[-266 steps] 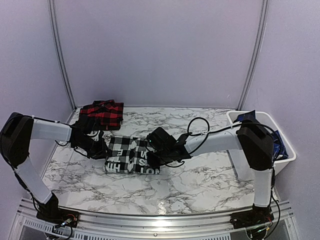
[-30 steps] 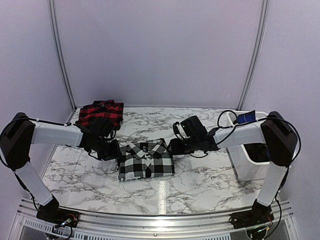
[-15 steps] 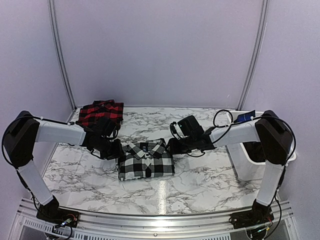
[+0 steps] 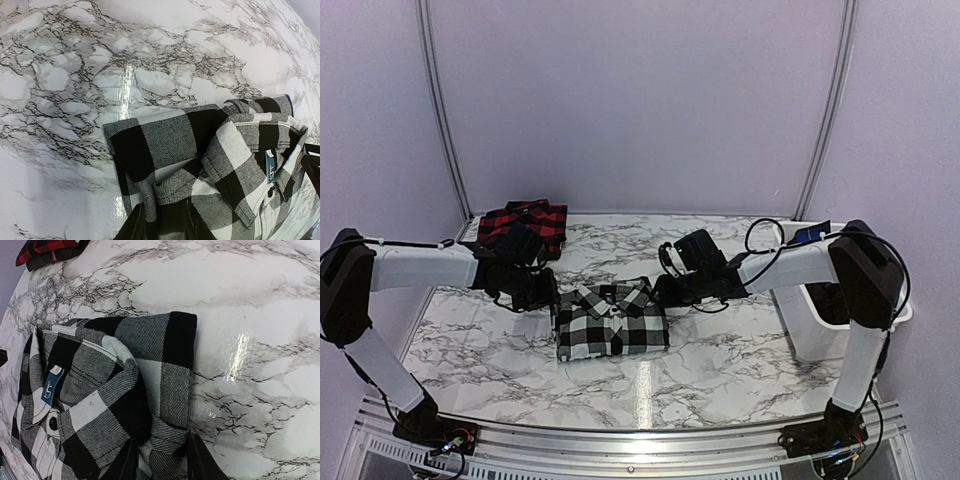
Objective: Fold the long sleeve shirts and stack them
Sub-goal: Adjust the square-folded shirt at the center of the board.
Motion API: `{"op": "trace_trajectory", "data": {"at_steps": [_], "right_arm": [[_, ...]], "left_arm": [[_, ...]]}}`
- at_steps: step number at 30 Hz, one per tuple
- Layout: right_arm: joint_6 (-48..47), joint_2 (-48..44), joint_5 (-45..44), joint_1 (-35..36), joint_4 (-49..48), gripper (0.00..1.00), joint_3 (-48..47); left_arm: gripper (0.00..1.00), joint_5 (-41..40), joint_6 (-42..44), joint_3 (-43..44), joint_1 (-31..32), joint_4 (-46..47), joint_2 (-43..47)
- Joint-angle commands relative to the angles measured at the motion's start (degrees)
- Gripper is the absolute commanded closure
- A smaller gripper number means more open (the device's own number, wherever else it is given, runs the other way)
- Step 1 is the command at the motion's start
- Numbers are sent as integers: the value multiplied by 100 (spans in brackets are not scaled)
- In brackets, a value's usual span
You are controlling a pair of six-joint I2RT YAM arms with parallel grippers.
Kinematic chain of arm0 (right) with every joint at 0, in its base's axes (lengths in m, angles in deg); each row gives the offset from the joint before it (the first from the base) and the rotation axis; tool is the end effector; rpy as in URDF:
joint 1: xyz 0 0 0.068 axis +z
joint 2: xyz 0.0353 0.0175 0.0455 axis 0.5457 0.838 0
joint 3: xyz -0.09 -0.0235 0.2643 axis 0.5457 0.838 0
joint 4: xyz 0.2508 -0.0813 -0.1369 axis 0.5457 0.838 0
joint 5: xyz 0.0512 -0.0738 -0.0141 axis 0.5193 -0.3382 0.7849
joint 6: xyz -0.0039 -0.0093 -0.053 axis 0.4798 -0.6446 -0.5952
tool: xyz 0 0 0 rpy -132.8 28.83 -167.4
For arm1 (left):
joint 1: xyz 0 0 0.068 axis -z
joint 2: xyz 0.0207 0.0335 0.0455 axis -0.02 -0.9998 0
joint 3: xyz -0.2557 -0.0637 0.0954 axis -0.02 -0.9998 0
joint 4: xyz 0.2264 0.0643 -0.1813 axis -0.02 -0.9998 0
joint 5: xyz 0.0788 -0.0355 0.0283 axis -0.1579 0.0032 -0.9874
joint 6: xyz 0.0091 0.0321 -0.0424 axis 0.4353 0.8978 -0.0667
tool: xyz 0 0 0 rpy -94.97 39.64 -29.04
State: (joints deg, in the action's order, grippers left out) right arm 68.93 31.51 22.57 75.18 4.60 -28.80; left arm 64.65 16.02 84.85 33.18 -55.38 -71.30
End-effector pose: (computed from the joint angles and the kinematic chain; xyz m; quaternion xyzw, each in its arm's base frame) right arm 0.3157 0.2907 0.1445 -0.1329 0.9151 0.2595 0.2786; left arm 0.2968 -0.2024 0.1764 -0.0680 0.9399 -0.2055 0.2639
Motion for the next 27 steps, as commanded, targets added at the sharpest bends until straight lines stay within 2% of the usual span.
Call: {"op": "trace_trajectory", "data": {"at_steps": [1, 11, 27], "right_arm": [[-69, 114, 53, -35, 0, 71, -247], [-56, 120, 61, -36, -8, 71, -244], [-56, 148, 79, -19, -26, 72, -260]], "left_arm": [[73, -97, 61, 155, 45, -332, 34], [71, 18, 93, 645, 197, -281, -825], [72, -222, 40, 477, 206, -318, -903]]}}
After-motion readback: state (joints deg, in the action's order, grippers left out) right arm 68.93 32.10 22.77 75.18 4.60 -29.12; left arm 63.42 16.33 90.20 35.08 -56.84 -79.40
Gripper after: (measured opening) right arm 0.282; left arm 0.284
